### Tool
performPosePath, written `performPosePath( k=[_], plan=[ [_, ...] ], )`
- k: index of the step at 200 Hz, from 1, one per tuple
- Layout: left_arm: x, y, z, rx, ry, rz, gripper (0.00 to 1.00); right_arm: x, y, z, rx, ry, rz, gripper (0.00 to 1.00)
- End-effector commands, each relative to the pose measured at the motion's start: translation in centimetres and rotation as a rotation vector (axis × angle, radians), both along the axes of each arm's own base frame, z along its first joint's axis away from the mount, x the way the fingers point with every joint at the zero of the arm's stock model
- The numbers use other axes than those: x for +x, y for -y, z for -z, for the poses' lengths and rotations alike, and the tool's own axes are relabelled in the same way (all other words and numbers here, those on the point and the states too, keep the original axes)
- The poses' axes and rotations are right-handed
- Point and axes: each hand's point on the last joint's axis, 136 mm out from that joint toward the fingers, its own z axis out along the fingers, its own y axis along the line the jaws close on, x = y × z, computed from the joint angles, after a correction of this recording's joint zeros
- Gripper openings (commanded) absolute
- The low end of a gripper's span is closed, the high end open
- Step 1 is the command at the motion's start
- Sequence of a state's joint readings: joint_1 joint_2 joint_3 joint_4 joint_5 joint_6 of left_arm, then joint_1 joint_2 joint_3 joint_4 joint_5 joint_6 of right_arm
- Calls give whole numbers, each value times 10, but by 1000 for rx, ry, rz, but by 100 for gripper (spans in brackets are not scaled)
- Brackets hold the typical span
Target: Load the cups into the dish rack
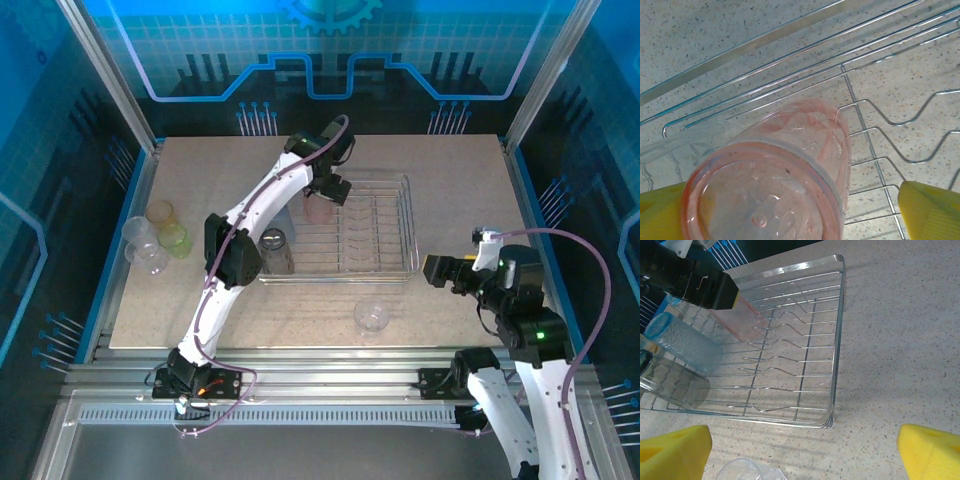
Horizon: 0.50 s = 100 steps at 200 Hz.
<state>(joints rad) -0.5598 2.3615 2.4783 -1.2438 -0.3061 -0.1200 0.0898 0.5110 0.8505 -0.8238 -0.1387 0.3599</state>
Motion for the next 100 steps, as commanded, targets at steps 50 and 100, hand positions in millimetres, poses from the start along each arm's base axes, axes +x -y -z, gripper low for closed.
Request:
performPosePath(
  k=[50, 100],
  plan=[
    [-27, -12, -60, -17, 90, 0, 97, -19, -11, -10, 75, -107, -40, 92],
    [-49, -37, -83, -24, 161, -63, 98, -36, -23, -4, 150, -285, -69, 85]
  ],
)
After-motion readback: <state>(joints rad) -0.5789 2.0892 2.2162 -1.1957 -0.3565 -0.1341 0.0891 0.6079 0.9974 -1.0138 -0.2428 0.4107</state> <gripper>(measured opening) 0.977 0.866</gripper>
